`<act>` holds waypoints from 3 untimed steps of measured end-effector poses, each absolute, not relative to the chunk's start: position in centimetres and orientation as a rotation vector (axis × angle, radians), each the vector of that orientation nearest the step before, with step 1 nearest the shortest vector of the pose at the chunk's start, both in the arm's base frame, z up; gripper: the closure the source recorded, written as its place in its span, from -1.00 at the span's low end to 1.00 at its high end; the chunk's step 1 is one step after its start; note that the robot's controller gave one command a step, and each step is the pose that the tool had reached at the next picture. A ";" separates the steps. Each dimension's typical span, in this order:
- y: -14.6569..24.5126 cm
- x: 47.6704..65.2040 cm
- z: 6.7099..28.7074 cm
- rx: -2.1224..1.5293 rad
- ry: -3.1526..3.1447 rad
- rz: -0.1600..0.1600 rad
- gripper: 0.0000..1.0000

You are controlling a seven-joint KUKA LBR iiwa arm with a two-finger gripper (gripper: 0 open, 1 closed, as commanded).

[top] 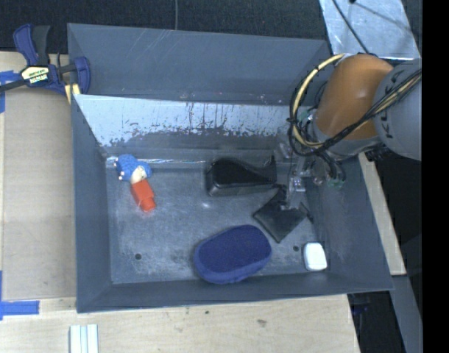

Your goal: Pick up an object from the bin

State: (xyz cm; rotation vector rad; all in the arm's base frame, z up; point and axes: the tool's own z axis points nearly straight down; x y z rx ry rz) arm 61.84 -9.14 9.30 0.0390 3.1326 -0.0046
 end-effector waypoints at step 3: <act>-11.7 53.6 13.3 0.031 3.139 -0.001 -1.00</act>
Offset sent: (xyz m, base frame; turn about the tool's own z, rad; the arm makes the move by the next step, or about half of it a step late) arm 0.0000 0.0000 0.0000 0.0000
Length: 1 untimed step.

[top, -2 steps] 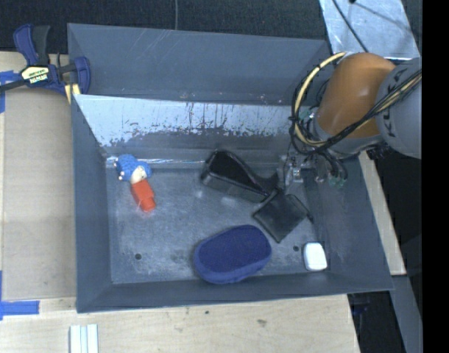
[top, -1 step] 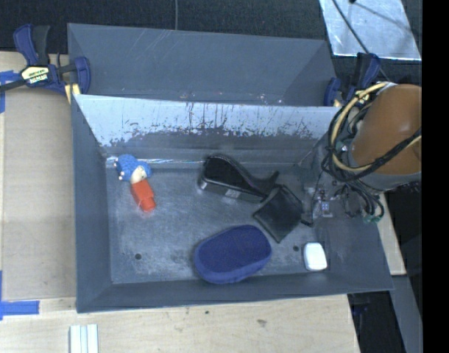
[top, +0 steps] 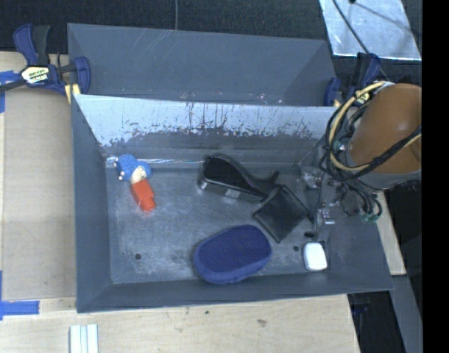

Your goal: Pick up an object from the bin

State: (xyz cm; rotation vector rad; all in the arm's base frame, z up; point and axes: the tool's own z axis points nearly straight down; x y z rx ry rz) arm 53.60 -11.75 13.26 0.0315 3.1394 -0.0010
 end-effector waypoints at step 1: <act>-7.6 57.4 6.7 0.123 3.136 0.000 -1.00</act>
Offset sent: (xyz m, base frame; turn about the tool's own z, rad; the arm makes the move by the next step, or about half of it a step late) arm 0.0361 0.0399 -0.0626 0.0597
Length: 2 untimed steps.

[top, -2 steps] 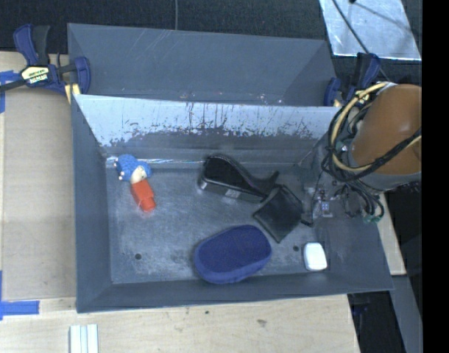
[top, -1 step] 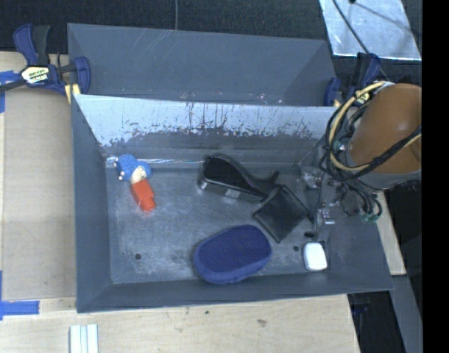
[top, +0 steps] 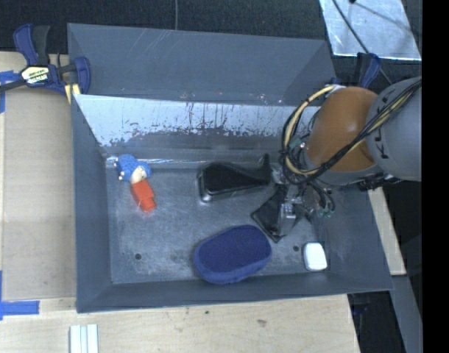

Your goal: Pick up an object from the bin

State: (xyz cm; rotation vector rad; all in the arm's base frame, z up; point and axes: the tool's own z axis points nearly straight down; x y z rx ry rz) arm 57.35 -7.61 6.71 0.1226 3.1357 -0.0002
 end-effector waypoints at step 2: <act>-3.7 55.2 13.7 0.081 3.131 0.001 1.00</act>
Offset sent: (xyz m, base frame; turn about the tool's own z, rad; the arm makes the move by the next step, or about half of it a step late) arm 0.0000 0.0000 0.0000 0.0000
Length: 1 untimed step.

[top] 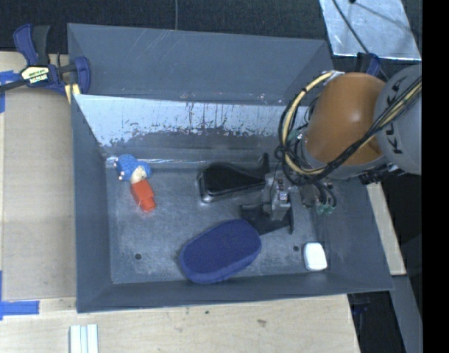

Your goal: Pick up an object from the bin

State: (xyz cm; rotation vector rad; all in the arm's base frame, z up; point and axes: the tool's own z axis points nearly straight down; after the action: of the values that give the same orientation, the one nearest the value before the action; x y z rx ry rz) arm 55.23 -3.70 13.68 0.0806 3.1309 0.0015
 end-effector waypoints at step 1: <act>3.0 52.0 15.7 0.030 3.140 0.004 1.00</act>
Offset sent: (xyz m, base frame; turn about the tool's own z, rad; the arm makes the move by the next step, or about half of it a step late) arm -0.0325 0.0623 0.0189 -0.0253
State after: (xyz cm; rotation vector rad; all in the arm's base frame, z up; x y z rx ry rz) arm 51.97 2.95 15.71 0.0297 3.1400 0.0045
